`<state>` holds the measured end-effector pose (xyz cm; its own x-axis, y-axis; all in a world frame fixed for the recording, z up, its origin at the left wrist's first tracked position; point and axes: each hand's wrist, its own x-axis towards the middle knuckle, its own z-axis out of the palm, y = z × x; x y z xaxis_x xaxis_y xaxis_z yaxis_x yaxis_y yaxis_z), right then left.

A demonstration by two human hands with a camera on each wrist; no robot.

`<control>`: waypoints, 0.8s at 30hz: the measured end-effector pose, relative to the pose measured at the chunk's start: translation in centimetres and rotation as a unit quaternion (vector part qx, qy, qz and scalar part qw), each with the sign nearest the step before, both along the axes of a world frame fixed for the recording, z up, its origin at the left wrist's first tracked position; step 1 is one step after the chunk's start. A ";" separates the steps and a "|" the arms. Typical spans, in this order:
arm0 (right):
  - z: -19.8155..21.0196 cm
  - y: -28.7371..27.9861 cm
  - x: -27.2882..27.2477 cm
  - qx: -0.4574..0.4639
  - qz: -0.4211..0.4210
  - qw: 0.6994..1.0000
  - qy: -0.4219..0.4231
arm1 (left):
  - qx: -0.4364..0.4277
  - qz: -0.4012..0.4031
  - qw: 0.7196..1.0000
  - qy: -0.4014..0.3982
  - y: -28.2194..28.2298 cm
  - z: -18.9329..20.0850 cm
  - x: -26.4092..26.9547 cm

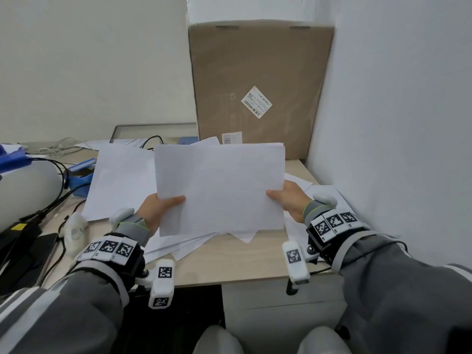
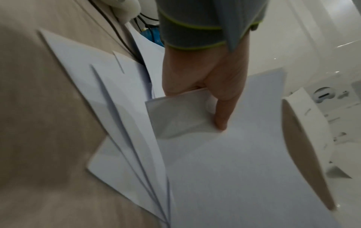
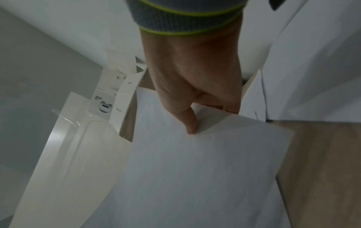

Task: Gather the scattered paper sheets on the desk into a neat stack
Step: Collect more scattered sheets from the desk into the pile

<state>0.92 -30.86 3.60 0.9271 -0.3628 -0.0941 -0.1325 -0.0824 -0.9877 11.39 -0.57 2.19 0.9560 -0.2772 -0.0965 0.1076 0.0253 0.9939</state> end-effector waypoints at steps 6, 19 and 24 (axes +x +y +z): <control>0.2 -3.4 -1.6 0.072 -0.186 0.979 -0.032 | -0.022 -0.028 0.999 0.022 -4.4 2.7 -0.5; -0.7 -4.4 -8.1 0.218 -0.244 0.945 0.016 | -0.041 -0.163 0.980 0.106 -20.8 1.1 -8.6; -0.2 -8.2 -11.1 -0.125 -0.361 0.917 0.113 | 0.081 -0.194 0.974 0.089 -21.4 -0.5 -8.0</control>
<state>-10.13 -39.02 3.37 0.4038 -0.9110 -0.0836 -0.4406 -0.1135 -0.8905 3.36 -21.99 1.65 0.7468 -0.5812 -0.3234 0.2486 -0.2071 0.9462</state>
